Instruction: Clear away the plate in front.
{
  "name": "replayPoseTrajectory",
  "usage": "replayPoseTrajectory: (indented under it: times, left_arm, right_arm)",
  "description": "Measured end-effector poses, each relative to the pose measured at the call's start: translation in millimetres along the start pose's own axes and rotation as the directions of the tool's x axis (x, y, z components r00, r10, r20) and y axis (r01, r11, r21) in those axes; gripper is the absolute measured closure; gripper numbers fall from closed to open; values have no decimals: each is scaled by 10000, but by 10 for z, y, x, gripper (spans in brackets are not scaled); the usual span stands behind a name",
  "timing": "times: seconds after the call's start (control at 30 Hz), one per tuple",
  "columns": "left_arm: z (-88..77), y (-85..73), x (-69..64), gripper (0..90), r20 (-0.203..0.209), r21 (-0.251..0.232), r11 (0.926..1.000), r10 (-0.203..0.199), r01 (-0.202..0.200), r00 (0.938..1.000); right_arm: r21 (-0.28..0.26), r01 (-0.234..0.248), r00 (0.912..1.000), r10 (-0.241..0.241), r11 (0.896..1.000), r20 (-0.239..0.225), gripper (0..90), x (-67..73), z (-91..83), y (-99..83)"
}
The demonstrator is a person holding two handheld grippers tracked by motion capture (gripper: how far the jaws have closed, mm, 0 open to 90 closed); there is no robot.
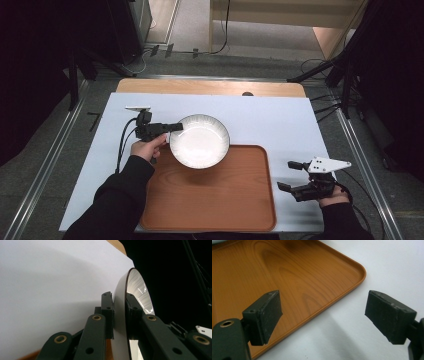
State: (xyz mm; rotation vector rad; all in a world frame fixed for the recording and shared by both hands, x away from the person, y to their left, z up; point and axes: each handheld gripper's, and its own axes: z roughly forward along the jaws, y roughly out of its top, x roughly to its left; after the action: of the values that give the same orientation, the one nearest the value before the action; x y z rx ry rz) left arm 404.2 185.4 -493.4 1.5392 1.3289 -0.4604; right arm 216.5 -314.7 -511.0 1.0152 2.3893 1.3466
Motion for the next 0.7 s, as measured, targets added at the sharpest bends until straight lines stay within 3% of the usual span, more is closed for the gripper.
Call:
replayPoseTrajectory:
  times: [0.7]
  left_arm:
    - [-216, -245, 21, 803, -79, 282, 9996, 58, -56, 10000]
  right_arm:
    - [-27, -37, 10000, 37, 10000, -9, 145, 10, -8, 1]
